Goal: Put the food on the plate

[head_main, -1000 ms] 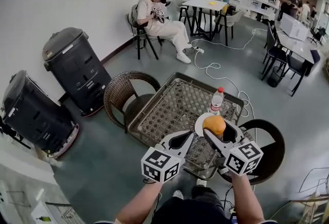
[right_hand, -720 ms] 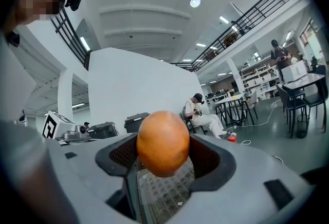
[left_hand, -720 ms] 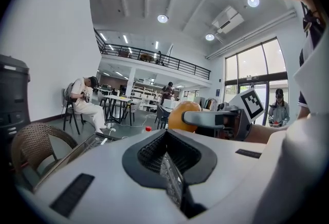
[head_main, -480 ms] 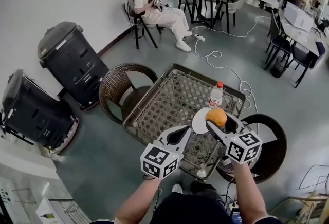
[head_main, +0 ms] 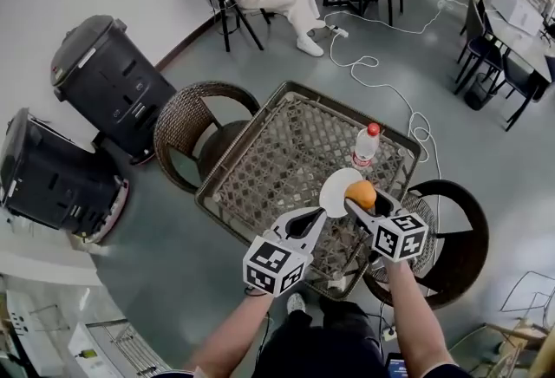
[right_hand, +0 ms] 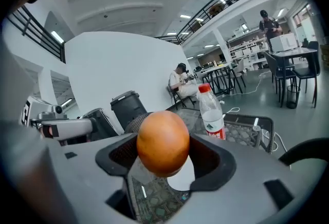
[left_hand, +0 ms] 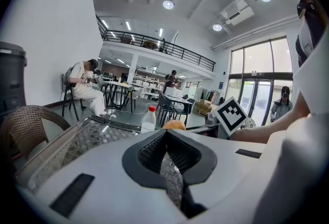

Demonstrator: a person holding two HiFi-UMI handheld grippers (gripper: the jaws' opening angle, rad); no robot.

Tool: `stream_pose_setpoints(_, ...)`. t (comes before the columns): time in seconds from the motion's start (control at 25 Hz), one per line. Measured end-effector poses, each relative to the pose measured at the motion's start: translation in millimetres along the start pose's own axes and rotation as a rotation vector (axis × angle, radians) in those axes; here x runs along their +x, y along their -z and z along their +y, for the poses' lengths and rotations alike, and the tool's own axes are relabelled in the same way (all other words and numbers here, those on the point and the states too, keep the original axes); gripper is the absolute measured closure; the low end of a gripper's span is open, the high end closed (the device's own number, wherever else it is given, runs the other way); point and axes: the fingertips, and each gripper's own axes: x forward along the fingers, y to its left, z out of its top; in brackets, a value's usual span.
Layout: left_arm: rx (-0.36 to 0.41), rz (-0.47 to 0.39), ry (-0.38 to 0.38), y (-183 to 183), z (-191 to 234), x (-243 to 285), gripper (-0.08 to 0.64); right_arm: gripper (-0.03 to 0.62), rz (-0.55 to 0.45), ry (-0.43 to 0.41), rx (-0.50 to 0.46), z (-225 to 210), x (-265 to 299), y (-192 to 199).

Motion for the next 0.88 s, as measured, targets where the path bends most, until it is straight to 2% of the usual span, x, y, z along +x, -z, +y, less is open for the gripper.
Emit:
stream_pose_setpoints(0.32,-0.044,0.060,-0.010,29.8,17.9,36.2,0.552,0.279,0.149,-0.002,0.047,-28.9,49.7,53.6)
stream_pose_setpoints(0.88,-0.119,0.136,-0.060,66.1,40.7,49.8,0.551,0.279,0.354,-0.019,0.001,-38.4,100.2,98.2)
